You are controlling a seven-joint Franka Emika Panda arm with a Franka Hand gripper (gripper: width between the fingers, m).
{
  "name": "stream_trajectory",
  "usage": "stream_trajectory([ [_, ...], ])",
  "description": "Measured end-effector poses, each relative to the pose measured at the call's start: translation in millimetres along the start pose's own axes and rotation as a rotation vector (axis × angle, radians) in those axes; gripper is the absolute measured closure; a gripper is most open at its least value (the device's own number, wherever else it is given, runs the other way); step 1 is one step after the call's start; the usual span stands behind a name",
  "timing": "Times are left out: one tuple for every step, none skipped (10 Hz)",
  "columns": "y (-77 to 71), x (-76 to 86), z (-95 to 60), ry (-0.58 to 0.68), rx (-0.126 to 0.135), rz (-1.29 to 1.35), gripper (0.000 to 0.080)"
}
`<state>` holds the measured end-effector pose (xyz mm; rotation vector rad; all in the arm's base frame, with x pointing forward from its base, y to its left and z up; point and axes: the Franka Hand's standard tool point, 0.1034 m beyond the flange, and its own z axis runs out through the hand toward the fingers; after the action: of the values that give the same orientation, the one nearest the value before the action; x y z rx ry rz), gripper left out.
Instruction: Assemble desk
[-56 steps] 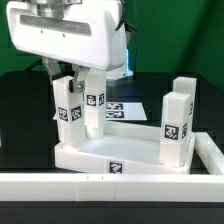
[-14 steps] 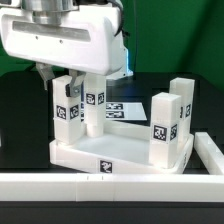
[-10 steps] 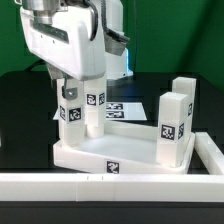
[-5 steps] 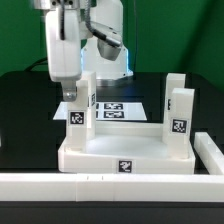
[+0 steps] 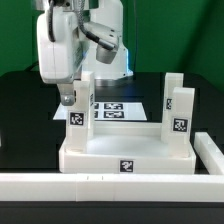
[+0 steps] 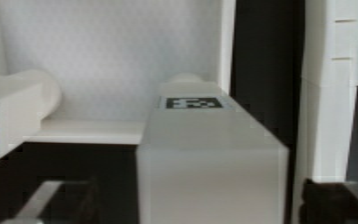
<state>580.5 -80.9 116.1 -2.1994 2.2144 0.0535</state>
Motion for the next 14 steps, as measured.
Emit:
stream_trajectory([
  [0.0,0.1,-0.3,-0.006,-0.016,-0.028,0.0169],
  [-0.3,0.4,-0.3,-0.008,-0.021,-0.090,0.0155],
  [-0.9,1.5,0.0,-0.005,-0.014,-0.187,0.0155],
  [-0.9,1.7,0.0,-0.004,-0.014,-0.262,0.0151],
  [-0.9,1.7,0.0,-0.005,-0.013,-0.352,0.0150],
  [-0.9,1.8,0.0,-0.005,-0.013,-0.455,0.0150],
  [-0.9,1.8,0.0,-0.005,-0.013,-0.489,0.0150],
  [-1.1,1.9,-0.2,-0.002,-0.016,-0.592,0.0150],
  [-2.6,0.2,-1.4,0.011,-0.025,-0.694,0.0150],
  [-3.8,-2.3,-2.1,0.022,-0.034,-0.767,0.0150],
  [-4.0,-4.4,-1.8,0.024,-0.039,-0.868,0.0150],
  [-4.5,-7.6,-1.2,0.023,-0.040,-0.941,0.0150],
  [-4.7,-9.0,-0.9,0.022,-0.040,-0.988,0.0150],
  [-5.1,-9.3,-0.9,0.022,-0.041,-1.083,0.0150],
])
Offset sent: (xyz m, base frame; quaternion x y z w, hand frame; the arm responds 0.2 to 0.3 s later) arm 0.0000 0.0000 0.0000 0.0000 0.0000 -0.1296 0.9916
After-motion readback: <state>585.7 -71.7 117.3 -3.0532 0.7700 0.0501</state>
